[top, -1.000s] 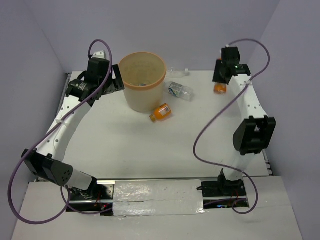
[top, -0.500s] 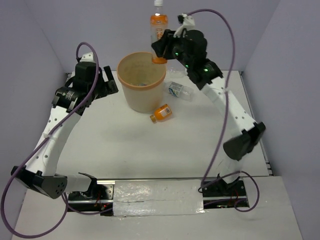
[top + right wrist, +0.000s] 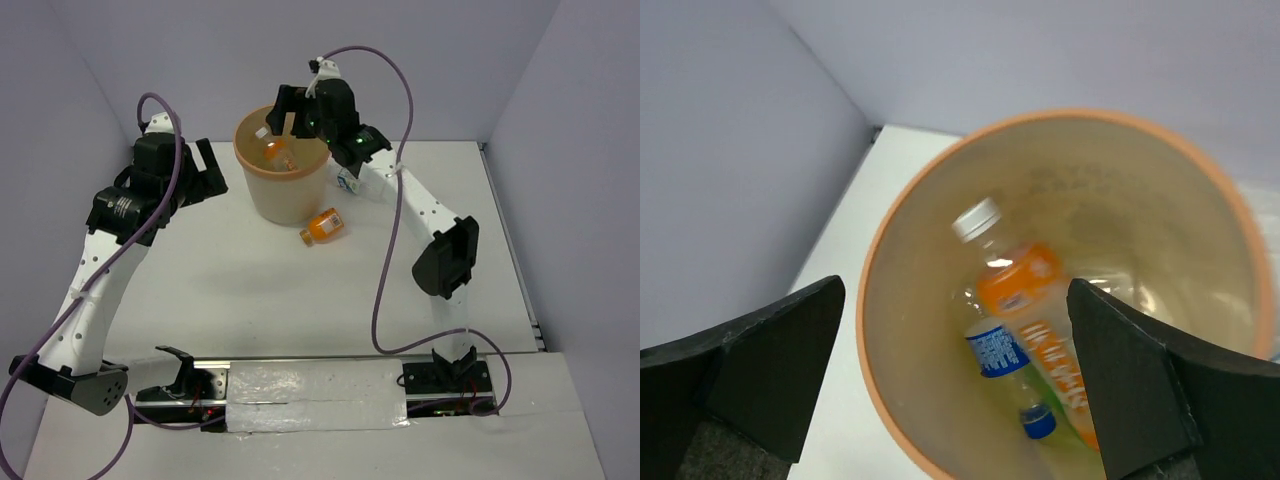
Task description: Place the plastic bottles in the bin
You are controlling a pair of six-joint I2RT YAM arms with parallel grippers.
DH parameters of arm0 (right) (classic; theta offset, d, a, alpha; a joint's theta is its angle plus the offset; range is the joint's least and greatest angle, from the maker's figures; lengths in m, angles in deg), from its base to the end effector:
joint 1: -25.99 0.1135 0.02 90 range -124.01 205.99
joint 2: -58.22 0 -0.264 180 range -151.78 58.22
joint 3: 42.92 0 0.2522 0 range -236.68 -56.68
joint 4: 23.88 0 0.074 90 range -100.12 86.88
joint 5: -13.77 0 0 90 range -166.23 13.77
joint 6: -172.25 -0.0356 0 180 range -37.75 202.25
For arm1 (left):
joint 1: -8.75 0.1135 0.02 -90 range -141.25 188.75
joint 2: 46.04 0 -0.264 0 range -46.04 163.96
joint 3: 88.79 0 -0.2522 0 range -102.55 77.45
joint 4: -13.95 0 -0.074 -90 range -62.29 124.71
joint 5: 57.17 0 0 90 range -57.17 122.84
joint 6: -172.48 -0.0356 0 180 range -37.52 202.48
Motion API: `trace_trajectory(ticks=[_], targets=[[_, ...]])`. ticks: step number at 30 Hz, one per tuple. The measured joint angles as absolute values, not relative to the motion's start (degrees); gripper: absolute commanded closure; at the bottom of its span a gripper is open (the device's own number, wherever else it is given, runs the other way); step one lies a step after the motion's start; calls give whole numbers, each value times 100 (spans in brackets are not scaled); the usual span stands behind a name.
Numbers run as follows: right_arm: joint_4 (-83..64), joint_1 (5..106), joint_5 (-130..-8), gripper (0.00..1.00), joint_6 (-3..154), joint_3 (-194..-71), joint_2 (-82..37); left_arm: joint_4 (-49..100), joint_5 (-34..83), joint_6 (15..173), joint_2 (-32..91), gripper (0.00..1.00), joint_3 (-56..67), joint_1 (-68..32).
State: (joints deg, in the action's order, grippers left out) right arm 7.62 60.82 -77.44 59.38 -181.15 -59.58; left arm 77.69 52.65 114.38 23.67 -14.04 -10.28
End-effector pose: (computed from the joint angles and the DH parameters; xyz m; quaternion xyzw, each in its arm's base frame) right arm 0.4002 0.2775 0.4140 -0.0737 0.7685 0.2995 0.5606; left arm 0.2199 -0.0631 0.4569 -0.1826 0.8300 -0.0842 0.5202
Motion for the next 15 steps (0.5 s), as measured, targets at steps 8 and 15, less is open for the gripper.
trace_trajectory(ticks=[8, 15], targets=[[838, 6088, -9099, 0, 6427, -16982, -4017, 7714, 5319, 11416, 2367, 0, -1404, -1028], [897, 5494, -9897, 0, 6008, -14211, -1681, 7622, 5309, 11403, 2468, 0, -1404, -1026]])
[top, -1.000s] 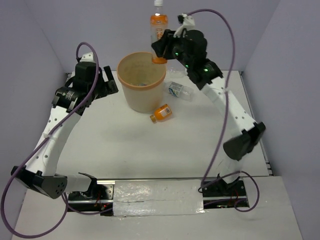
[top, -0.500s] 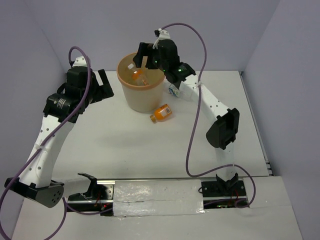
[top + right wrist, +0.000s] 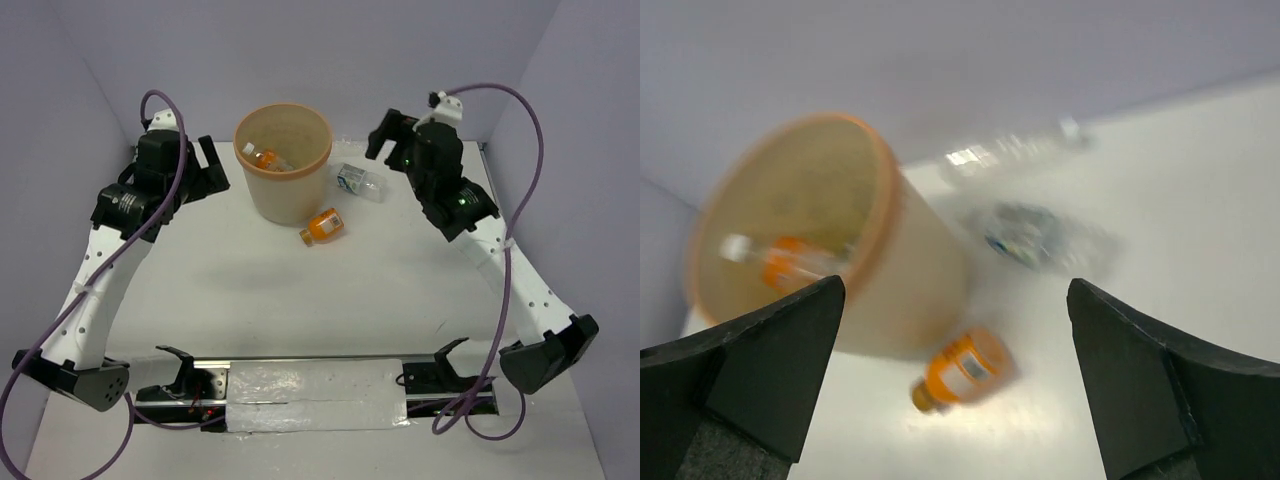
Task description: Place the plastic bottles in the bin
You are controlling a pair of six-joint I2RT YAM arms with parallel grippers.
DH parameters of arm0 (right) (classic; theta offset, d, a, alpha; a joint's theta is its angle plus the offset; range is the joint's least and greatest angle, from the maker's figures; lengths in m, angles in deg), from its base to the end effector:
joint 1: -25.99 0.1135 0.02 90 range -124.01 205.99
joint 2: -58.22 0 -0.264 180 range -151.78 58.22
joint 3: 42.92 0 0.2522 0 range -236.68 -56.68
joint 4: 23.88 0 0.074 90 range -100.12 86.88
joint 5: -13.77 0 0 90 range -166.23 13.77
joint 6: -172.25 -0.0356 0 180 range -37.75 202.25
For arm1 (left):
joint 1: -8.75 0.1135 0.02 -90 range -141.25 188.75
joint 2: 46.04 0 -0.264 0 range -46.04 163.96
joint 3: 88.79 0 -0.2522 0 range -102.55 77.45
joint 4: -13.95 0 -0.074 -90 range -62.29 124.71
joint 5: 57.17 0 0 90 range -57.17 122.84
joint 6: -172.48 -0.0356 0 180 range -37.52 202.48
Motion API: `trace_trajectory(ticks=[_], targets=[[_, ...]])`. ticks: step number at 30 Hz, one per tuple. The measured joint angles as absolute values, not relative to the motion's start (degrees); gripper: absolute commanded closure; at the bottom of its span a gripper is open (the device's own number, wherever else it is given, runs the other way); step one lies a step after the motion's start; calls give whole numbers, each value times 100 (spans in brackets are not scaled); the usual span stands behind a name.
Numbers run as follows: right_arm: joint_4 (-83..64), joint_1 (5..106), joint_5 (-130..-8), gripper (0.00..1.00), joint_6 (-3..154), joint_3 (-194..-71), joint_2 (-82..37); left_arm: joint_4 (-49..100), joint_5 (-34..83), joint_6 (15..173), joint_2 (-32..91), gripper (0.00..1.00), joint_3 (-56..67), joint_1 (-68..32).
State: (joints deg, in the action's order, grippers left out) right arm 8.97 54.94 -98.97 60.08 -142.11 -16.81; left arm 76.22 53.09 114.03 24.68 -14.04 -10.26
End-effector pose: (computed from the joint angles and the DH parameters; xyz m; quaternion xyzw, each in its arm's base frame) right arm 0.2583 0.1271 0.4556 0.0842 0.7501 0.1407 0.6407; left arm 0.2268 -0.0651 0.4557 -0.1824 0.8277 -0.0812 0.5245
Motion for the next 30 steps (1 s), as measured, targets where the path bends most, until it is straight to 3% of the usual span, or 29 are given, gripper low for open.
trace_trajectory(ticks=[4, 10, 19, 30], targets=[[1000, 4958, -9388, 0, 5037, -12771, -1386, 7548, 5278, 11399, 2553, 1, -1338, -1023], [183, 5334, -8240, 0, 3282, -10305, -1632, 7587, 5171, 11401, 2805, 1, -1321, -1023], [-1616, 5500, -7703, 0, 1717, -10275, -3165, 7729, 5107, 11368, 2689, 1, -1541, -1023], [-2084, 5500, -7550, 0, 1094, -11057, -4417, 7773, 5173, 11241, 2424, 0, -1543, -1019]])
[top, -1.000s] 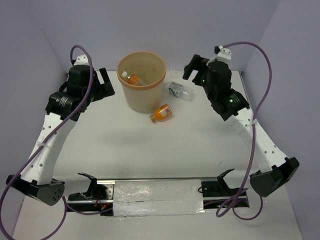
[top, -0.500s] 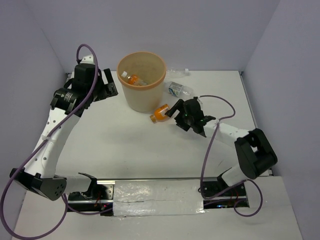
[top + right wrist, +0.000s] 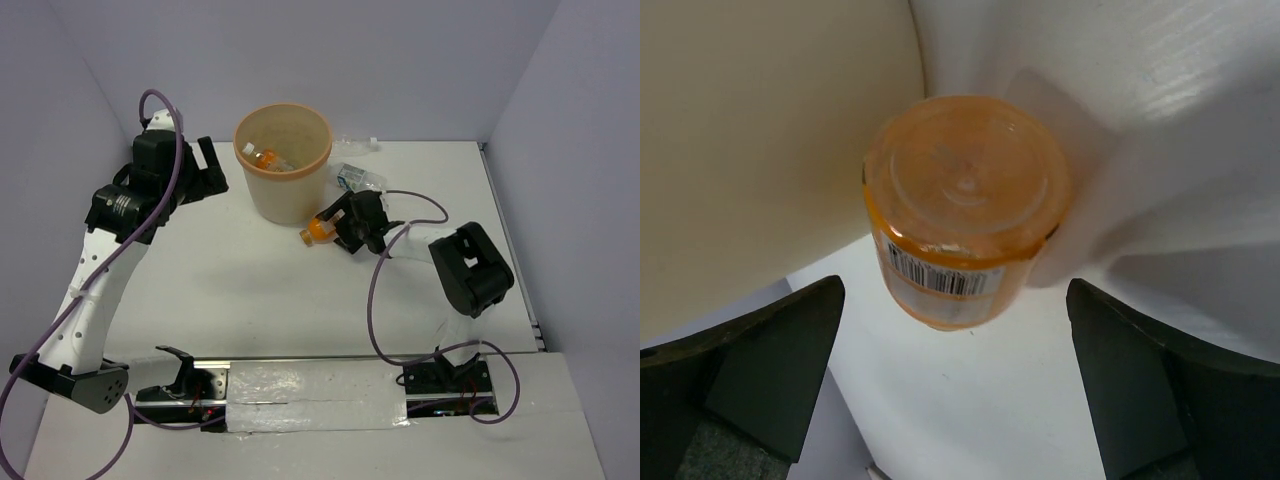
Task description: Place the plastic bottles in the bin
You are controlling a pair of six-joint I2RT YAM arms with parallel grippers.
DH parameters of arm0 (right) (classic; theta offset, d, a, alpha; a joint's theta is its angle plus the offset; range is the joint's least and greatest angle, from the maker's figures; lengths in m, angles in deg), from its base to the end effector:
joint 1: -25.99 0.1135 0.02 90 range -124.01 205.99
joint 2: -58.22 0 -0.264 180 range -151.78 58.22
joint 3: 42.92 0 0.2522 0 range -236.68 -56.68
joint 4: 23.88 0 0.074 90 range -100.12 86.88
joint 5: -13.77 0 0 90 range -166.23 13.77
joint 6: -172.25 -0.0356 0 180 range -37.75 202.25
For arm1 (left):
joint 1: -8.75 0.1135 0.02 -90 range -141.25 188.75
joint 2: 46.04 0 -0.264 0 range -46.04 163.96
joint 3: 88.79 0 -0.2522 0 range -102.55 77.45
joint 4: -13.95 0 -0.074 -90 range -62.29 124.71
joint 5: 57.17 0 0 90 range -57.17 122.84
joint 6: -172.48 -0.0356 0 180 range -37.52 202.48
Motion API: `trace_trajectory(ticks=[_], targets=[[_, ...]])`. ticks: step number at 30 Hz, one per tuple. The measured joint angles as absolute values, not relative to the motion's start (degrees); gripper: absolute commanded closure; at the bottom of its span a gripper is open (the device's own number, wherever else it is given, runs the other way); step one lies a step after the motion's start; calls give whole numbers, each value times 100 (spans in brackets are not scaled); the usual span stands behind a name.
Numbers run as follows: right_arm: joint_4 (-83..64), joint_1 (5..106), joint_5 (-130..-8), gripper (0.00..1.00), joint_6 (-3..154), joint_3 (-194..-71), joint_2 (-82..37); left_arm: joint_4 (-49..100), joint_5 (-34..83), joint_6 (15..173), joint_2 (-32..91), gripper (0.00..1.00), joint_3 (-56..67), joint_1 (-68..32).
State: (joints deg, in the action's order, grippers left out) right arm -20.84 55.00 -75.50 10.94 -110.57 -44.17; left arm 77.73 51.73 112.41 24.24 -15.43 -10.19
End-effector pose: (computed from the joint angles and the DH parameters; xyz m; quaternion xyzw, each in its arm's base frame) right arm 0.3238 0.1801 0.1605 0.3214 0.8385 0.3416 0.2775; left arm 0.2209 -0.0636 0.4619 -0.1656 0.8309 -0.0842 0.5245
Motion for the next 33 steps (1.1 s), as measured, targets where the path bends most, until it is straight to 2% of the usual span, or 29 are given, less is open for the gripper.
trace_trajectory(ticks=[4, 7, 8, 9, 12, 13, 17, 23, 27, 33], targets=[[-2112, 5511, -7526, 1, 1046, -11300, -4697, 7788, 5228, 11235, 2413, 0, -1502, -1019], [-2108, 5513, -7537, 12, 1044, -11444, -4911, 7806, 5269, 11235, 2407, 0, -1465, -1019], [-2095, 5513, -7532, 17, 1033, -11442, -4931, 7815, 5274, 11235, 2407, 0, -1460, -1019], [-2075, 5515, -7547, 28, 1027, -11437, -4933, 7828, 5274, 11235, 2407, 0, -1458, -1019], [-2084, 5522, -7661, 42, 1051, -11431, -4911, 7825, 5278, 11235, 2402, 0, -1428, -1019], [-2064, 5522, -7685, 44, 1079, -11420, -4889, 7828, 5282, 11235, 2391, 0, -1399, -1019], [-1767, 5522, -7869, 45, 1540, -11265, -4480, 7832, 5335, 11237, 2361, 0, -1262, -1019], [-1072, 5526, -8369, 47, 2825, -11241, -2832, 7880, 5492, 11231, 2343, 0, -1106, -1019], [-517, 5557, -8844, 47, 3831, -12235, -2076, 7963, 5737, 11143, 2343, 0, -1106, -1017], [-189, 5590, -9104, 45, 4797, -14353, -2387, 8046, 5923, 11110, 2230, 1, -1106, -1017]])
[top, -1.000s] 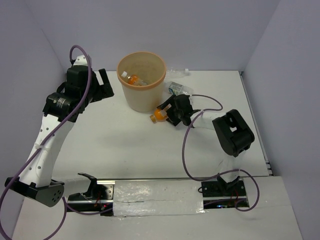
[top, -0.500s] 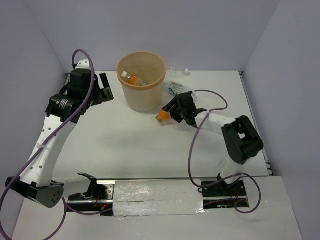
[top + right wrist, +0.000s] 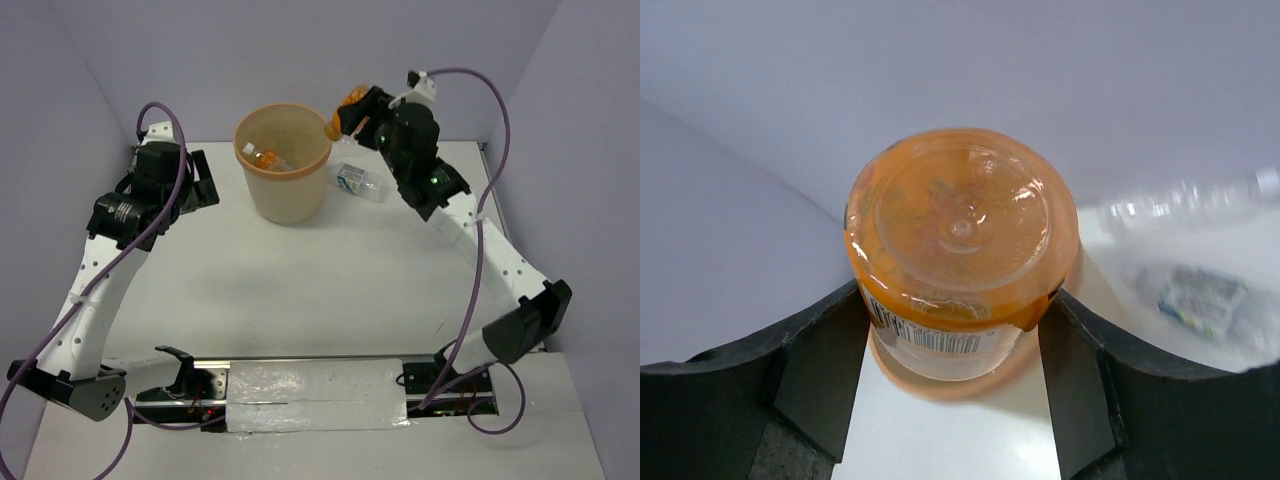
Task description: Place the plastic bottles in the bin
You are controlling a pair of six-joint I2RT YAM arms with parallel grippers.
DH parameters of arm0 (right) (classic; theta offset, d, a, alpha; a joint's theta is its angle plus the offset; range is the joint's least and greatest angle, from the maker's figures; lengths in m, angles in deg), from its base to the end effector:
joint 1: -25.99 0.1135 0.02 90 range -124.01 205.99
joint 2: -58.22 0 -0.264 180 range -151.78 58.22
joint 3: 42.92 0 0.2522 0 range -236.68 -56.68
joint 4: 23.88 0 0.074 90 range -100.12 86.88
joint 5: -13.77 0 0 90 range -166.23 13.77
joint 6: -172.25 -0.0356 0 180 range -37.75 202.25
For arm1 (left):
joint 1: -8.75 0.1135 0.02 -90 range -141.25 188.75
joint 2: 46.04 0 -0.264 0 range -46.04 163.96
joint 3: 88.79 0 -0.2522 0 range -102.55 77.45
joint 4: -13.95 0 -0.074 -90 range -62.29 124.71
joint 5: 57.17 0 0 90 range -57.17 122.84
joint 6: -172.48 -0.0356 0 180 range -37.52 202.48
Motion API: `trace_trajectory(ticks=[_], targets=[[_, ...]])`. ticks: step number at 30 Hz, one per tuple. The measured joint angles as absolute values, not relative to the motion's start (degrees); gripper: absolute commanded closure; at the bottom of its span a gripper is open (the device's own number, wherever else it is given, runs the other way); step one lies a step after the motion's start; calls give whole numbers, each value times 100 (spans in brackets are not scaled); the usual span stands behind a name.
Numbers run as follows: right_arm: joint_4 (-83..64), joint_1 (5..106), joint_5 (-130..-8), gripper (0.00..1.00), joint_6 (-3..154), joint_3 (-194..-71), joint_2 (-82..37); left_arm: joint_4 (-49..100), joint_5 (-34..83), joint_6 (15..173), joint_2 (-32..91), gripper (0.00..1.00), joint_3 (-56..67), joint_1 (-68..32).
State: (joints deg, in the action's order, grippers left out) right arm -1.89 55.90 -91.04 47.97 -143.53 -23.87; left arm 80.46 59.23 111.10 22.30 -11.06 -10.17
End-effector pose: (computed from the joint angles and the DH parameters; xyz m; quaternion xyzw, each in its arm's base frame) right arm 0.2915 0.1572 0.4485 0.1158 0.7182 0.2816 0.6256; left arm 0.2142 -0.0567 0.4426 -0.1815 0.8416 -0.0052 0.5087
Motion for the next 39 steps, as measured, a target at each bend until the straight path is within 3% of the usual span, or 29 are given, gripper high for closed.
trace_trajectory(ticks=[7, 11, 13, 18, 23, 30, 34, 39], targets=[[381, 5758, -9062, 35, 5217, -17457, -4502, 8147, 6063, 11086, 2184, 0, -1109, -1017], [928, 5918, -8855, 6, 5291, -18473, -5766, 8206, 6117, 11073, 2142, 0, -1117, -1017], [1295, 5972, -8741, 2, 5315, -18755, -6187, 8228, 6122, 11073, 2112, 0, -1117, -1017], [1769, 6025, -8730, 0, 5472, -18637, -6181, 8252, 6133, 11062, 2085, 1, -1117, -1012], [1726, 5929, -9261, 0, 5960, -17839, -4988, 8271, 6161, 10933, 2127, 0, -1233, -1012], [1538, 4639, -9226, 0, 6419, -16510, -3300, 8258, 6213, 10842, 2238, 1, -1375, -1006], [1824, 4038, -8872, 0, 6893, -16515, -3674, 8254, 6205, 10833, 2328, 0, -1375, -1006], [2563, 3994, -8374, 0, 7936, -16884, -5101, 8252, 6154, 10824, 2402, 0, -1432, -1006]])
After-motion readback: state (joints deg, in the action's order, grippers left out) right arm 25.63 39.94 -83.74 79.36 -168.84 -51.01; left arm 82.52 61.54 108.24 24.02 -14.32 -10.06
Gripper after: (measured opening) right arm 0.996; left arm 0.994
